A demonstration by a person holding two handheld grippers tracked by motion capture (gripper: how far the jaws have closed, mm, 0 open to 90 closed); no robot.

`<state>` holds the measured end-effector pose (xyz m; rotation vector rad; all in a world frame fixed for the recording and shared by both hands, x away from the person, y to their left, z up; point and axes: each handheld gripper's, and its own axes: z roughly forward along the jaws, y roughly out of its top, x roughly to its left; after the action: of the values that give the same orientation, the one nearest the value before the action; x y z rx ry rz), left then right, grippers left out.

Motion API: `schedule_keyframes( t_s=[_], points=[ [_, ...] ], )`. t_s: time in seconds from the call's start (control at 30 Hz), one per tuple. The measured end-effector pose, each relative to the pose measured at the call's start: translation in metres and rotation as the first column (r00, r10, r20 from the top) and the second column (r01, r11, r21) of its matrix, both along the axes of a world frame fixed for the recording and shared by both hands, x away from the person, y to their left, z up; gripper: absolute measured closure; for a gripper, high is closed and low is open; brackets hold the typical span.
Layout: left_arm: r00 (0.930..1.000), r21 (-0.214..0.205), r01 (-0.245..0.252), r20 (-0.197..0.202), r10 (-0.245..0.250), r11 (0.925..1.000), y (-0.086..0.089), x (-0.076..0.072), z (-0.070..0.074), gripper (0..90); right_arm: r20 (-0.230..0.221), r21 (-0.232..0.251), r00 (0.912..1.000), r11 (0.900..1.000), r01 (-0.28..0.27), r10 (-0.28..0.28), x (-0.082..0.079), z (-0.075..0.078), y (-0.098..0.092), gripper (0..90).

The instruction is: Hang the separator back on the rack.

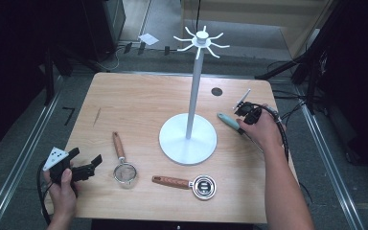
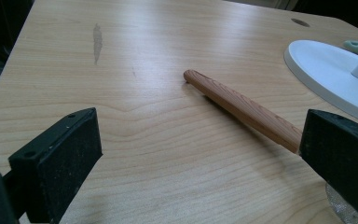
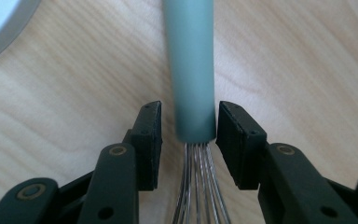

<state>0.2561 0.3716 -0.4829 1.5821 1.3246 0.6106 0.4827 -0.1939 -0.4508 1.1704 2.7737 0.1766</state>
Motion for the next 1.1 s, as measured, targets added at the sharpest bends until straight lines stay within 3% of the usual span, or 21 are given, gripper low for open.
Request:
schedule_keyframes(
  t_s=[0.3, 0.53, 0.57, 0.67, 0.87, 1.1],
  points=[
    [1.0000, 0.000, 0.003, -0.001, -0.003, 1.0000, 0.000, 0.000, 0.000, 0.0, -0.035, 0.003, 0.9994, 1.0000, 0.000, 0.000, 0.009, -0.007, 0.011, 69.6],
    [1.0000, 0.002, 0.001, -0.001, -0.001, 1.0000, 0.000, 0.000, 0.000, 0.0, -0.035, -0.033, 0.9994, 0.9994, -0.010, 0.009, 0.010, -0.011, 0.016, 70.5],
    [1.0000, 0.002, 0.002, -0.002, -0.002, 1.0000, 0.000, 0.000, 0.000, 0.0, -0.024, -0.033, 0.9996, 0.9993, 0.016, -0.017, 0.011, -0.012, 0.018, 70.5],
    [1.0000, 0.001, 0.002, -0.005, -0.002, 1.0000, 0.000, 0.000, 0.000, 0.0, -0.045, -0.027, 0.9975, 0.9982, 0.054, -0.055, 0.011, -0.011, 0.018, 70.4],
    [1.0000, 0.002, 0.003, -0.007, -0.003, 1.0000, 0.000, 0.000, 0.000, 0.0, -0.084, -0.021, 0.9924, 0.9959, 0.088, -0.089, 0.011, -0.011, 0.019, 71.1],
    [1.0000, -0.004, 0.001, -0.004, -0.002, 1.0000, 0.001, 0.000, 0.000, 0.0, -0.044, -0.016, 0.9935, 0.9944, 0.104, -0.105, 0.005, -0.010, 0.019, 71.2]
  ],
)
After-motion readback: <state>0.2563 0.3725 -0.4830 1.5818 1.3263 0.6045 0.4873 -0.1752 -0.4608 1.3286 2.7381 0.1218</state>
